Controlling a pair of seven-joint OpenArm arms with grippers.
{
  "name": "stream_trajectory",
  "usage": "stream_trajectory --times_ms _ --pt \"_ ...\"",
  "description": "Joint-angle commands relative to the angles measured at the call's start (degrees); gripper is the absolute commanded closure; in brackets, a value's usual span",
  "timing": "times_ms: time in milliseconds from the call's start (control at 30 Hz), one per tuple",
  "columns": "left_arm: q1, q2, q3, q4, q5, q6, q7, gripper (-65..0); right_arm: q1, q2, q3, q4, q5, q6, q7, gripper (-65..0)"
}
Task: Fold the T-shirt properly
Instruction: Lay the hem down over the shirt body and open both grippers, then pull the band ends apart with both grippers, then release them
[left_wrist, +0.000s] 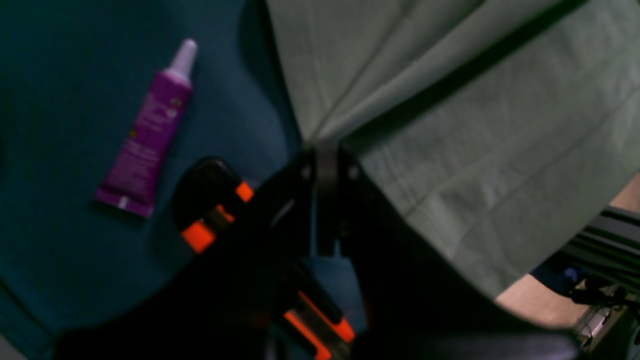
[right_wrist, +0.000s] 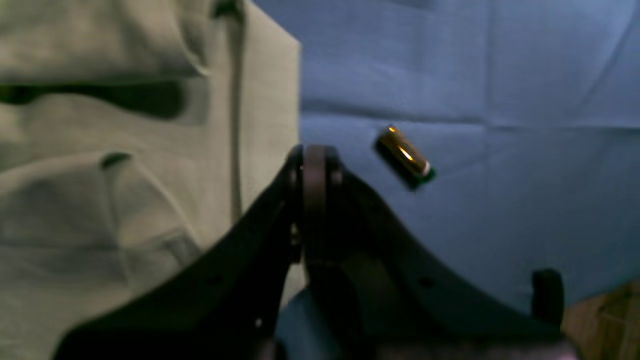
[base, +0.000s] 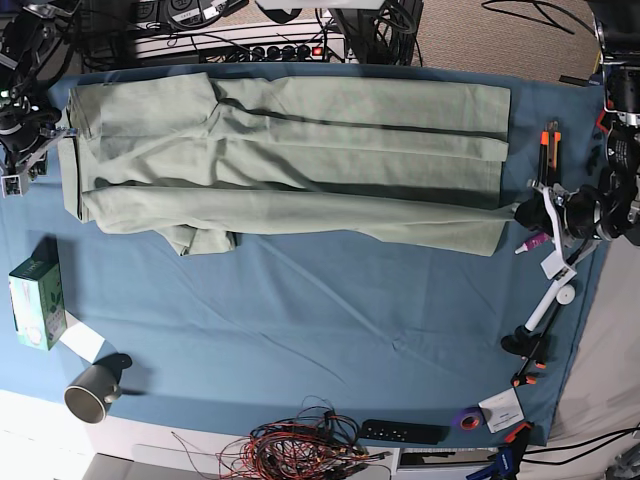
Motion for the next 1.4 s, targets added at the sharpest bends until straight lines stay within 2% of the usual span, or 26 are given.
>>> stream_trajectory --times_ms 0,133,267,400,533,733,1000,1200,1233,1300,1333,1367 --pt "-1.1 -1.4 -0.5 0.9 -0.6 0.0 -0.1 0.0 0.3 1.6 0.6 0.9 0.2 -0.5 0.5 0.0" --pt "-1.0 -1.4 -0.5 0.9 -0.7 0.0 0.4 0.0 0.3 1.6 0.6 0.9 1.6 -0.5 -3.7 0.0" --pt "-1.0 -1.4 -0.5 0.9 -4.8 -0.5 3.2 0.0 0.3 1.6 0.6 0.9 4.7 -0.5 -6.8 0.0" --pt "-1.1 -1.4 -0.5 0.9 -7.2 -2.0 5.9 0.0 0.3 1.6 0.6 0.9 4.5 -0.5 -8.3 0.0" --pt "-1.1 -1.4 -0.5 0.9 -7.3 -2.0 7.3 0.0 0.3 1.7 0.6 0.9 1.4 -0.5 -7.6 0.0" --pt "-1.1 -1.4 -0.5 0.9 -7.4 -1.9 8.6 0.0 0.3 3.7 0.6 0.9 1.7 -0.5 -6.9 0.0" --pt "-1.1 -1.4 -0.5 0.9 -8.8 -2.0 7.5 0.0 0.3 4.0 0.6 0.9 8.0 -0.5 -6.6 0.0" --pt "-1.1 -1.4 -0.5 0.9 -8.8 -2.0 7.0 0.0 0.3 4.0 0.6 0.9 8.2 0.1 -2.9 0.0" --pt "-1.1 -1.4 -0.5 0.9 -8.8 -2.0 7.0 0.0 0.3 4.0 0.6 0.9 8.2 0.6 -1.9 -4.3" --pt "-1.1 -1.4 -0.5 0.9 -8.8 -2.0 7.0 0.0 0.4 4.0 0.6 0.9 8.8 0.9 -0.2 -23.1" --pt "-1.1 -1.4 -0.5 0.9 -8.8 -2.0 7.0 0.0 0.5 4.0 0.6 0.9 10.0 0.8 0.0 -29.3" --pt "-1.1 -1.4 -0.5 0.9 -8.8 -2.0 7.0 0.0 0.8 4.0 0.6 0.9 11.5 0.6 -0.4 -30.7"
